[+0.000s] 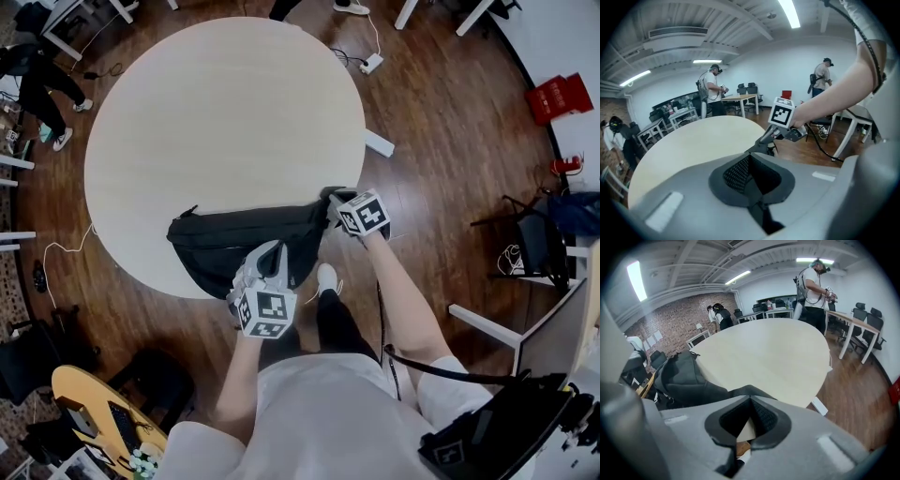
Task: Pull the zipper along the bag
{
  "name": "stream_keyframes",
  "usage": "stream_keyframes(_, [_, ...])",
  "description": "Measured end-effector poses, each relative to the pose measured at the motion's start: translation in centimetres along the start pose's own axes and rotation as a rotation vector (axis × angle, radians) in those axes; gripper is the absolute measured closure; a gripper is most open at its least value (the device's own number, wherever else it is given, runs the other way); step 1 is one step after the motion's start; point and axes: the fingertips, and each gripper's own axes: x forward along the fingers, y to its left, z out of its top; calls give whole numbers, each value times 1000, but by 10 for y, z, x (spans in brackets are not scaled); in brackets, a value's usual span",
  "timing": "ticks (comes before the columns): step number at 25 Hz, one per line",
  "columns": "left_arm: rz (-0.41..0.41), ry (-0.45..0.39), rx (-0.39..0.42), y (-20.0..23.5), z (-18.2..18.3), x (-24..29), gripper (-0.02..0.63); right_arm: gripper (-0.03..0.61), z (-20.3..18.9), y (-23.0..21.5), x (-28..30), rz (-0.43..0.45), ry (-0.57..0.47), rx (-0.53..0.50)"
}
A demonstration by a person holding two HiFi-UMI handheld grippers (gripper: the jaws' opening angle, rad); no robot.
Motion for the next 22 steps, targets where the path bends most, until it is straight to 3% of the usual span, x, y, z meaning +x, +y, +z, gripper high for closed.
stream_keyframes(1, [-50,-3,52,-13,5,7,587,586,0,0,0,5,1,5])
stream_keyframes(3, [-139,8,185,-42,16,28,380,586,1,1,0,15,4,1])
stream_keyframes(4, [-164,19,251,-53,20,40,351,586,3,2,1,23,3,-3])
stream_keyframes(7, [-190,79,411,-74,22,76,341,586,6,6,2,40,4,-13])
stream_keyframes(11, [-127,271,703,-75,-2,114,369,586,8,10,1,50,1,-43])
stream_keyframes(12, [-98,301,759,-71,-6,119,399,586,9,9,1,52,-3,-43])
stream_keyframes(13, [-72,300,782,-68,-4,122,475,586,9,9,0,54,-8,-38])
stream_keyframes(14, [-58,275,769,-65,1,122,578,586,9,9,0,57,-11,-33])
stream_keyframes(20, [-88,26,530,-74,34,85,591,587,8,7,-3,56,-18,-31])
stream_keyframes(22, [-84,-30,389,-73,40,66,591,586,5,6,-3,44,-16,-32])
